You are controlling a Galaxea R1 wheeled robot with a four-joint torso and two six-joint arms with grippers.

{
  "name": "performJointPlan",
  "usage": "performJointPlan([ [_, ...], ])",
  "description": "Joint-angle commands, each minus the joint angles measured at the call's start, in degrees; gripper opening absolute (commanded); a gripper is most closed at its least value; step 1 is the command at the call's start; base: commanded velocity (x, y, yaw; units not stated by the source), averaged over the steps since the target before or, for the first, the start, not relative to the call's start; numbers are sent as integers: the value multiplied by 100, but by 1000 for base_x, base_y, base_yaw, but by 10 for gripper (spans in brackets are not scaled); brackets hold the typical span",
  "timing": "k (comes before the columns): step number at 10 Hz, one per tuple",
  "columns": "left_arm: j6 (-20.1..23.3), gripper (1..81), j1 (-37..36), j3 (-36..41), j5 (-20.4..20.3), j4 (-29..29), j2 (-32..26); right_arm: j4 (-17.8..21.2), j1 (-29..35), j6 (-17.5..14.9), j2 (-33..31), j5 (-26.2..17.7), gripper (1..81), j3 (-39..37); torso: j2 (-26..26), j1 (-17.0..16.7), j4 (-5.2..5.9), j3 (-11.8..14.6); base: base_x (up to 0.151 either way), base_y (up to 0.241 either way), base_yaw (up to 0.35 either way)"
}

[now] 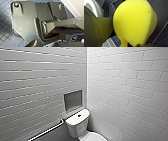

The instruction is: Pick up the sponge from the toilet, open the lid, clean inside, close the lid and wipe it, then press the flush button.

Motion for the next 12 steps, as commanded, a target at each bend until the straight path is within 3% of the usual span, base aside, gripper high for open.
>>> performJointPlan([
  [1,42,811,-160,616,126,-13,-440,54,82,-21,-585,2,10,873,0,0,0,0,0,0,0],
  [6,42,811,-187,607,126,5,-413,18,20,-30,-577,29,10,820,0,0,0,0,0,0,0],
  [12,51,811,-187,607,126,-12,-422,36,-32,-30,-498,63,10,565,2,-7,0,0,91,0,0],
])
